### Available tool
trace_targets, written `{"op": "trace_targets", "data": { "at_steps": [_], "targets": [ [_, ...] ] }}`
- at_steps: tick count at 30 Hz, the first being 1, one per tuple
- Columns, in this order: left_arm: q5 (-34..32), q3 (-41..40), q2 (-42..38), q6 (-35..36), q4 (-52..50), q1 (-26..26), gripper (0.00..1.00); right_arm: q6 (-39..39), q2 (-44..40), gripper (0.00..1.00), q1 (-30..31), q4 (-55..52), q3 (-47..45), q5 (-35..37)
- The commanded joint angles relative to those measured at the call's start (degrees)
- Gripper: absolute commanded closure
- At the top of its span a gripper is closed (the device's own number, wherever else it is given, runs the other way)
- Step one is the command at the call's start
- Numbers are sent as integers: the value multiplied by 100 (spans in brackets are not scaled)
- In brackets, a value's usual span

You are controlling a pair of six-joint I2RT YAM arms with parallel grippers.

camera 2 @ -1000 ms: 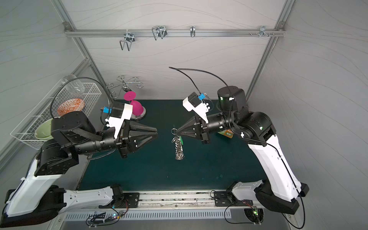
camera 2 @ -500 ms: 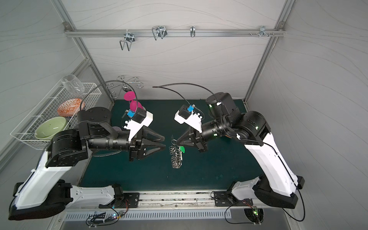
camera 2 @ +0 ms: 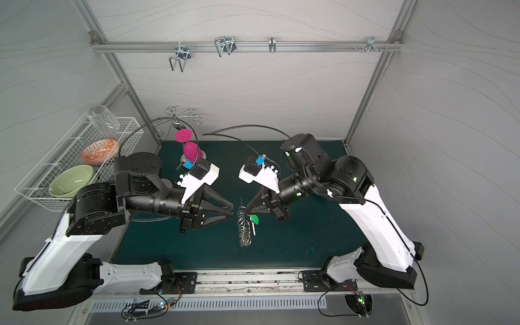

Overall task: Attach keys to a key ring
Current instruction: Adjust the key on the keyring.

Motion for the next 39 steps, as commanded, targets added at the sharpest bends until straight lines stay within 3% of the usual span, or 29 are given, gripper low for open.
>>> {"op": "trace_targets", "data": {
  "at_steps": [1,23,35,39],
  "targets": [
    [294,-99,12,-72,223,-4,70,35,21,100,85,33,144,-262],
    [517,-337,135,-215,808,-5,89,60,87,100,195,169,164,-258],
    [365,-631,-157,-368,1113,-10,91,92,-64,100,182,376,67,-148],
    [345,-678,-182,-387,1185,-4,98,121,-64,100,188,387,73,-176]
  ]
}}
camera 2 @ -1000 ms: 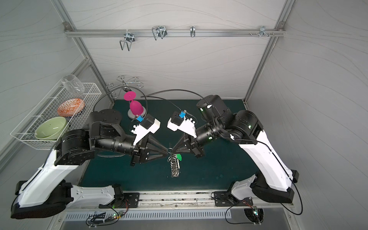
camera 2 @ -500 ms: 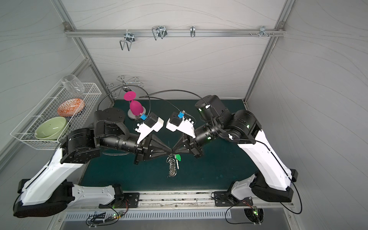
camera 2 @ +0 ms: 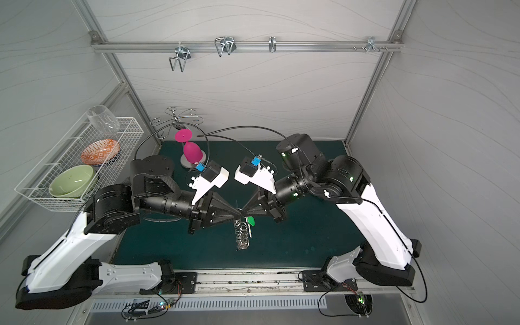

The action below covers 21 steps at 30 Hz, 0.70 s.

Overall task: Attach keys to a key ring
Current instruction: Adjust the key on the keyring.

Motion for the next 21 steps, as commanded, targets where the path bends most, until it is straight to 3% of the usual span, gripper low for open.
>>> {"op": "trace_targets", "data": {
  "at_steps": [1,18,21],
  "targets": [
    [-28,21,-89,-44,443,-4,100,60,-149,100,28,217,34,-132],
    [-12,-40,-107,-107,415,-4,100,65,-200,100,31,235,52,-121],
    [-139,-61,-151,-113,423,-5,76,38,-257,100,20,214,26,-4]
  ]
}}
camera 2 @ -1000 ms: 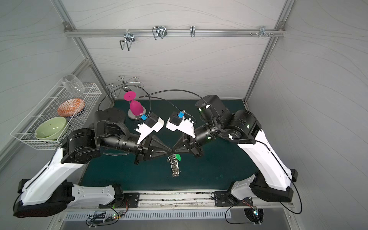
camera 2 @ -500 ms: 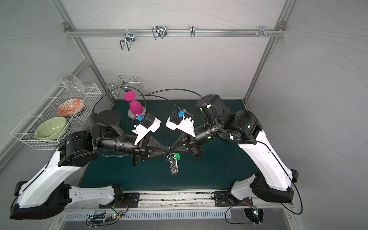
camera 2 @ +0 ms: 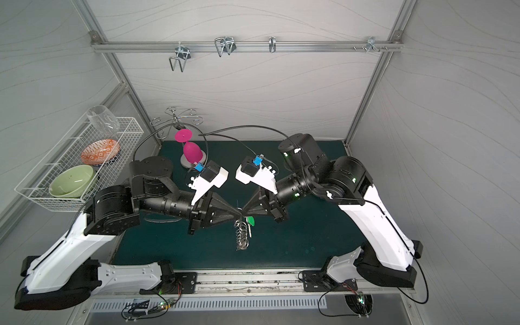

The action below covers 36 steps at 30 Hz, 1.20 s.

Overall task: Attach keys to a key ring
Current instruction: Adjust the key on the keyring.

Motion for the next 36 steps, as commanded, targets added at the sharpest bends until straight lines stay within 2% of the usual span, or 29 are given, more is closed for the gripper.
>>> {"op": "trace_targets", "data": {
  "at_steps": [1,3,7,11,14,15,19,25,30,36],
  "targets": [
    [-147,17,-124,0,314,-8,68,-16,-212,100,14,170,28,25],
    [-269,-26,-209,13,358,-4,53,-57,-277,100,-46,166,-3,109],
    [-518,-176,-457,22,444,-7,35,-76,-415,100,-310,210,-95,38],
    [-775,-269,-630,20,452,-6,33,-67,-445,100,-386,195,-89,-43],
    [-882,-259,-644,29,442,-11,46,-26,-406,100,-386,204,-89,-121],
    [-906,-254,-639,22,452,-3,47,-8,-390,100,-386,211,-84,-154],
    [-949,-269,-600,26,523,-7,40,98,-342,100,-387,348,-86,-419],
    [-777,-240,-461,21,600,-9,56,423,-290,100,-341,665,-157,-709],
    [-622,-302,-469,-107,824,-7,63,451,-218,100,-264,710,-139,-753],
    [-485,-298,-495,-246,871,-4,88,454,-278,100,-246,727,-213,-721]
  ]
}}
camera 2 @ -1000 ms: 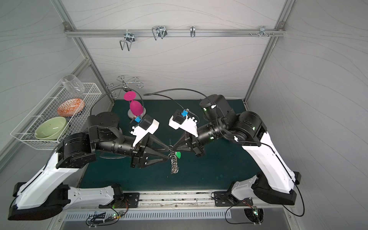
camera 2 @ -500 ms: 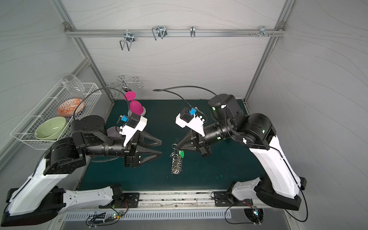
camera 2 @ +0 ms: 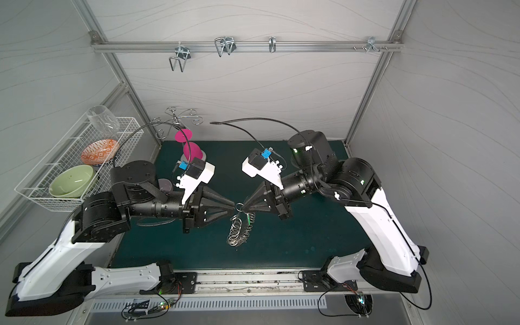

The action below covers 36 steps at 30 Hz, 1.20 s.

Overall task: Attach keys to a key ring
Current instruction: Adjust the key on the keyring.

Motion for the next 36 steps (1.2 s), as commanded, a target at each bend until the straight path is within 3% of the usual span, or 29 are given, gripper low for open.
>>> {"op": "trace_targets", "data": {
  "at_steps": [1,2,10,12,14,19,29,36],
  "targets": [
    [167,22,-63,-81,397,14,93,43,-102,100,39,252,-67,-170],
    [175,20,-79,-93,393,14,99,56,-118,100,38,247,-85,-168],
    [143,36,-136,-194,437,9,100,113,-206,100,38,325,-132,-253],
    [117,31,-135,-214,424,12,90,136,-207,100,38,329,-125,-298],
    [67,38,-139,-212,375,9,74,153,-206,100,36,339,-115,-346],
    [100,56,-92,-239,351,14,61,229,-215,100,47,407,-130,-441],
    [499,181,130,-336,533,13,62,345,-208,100,47,600,-177,-563],
    [594,178,148,-326,565,12,72,350,-178,100,65,612,-212,-616]
  ]
}}
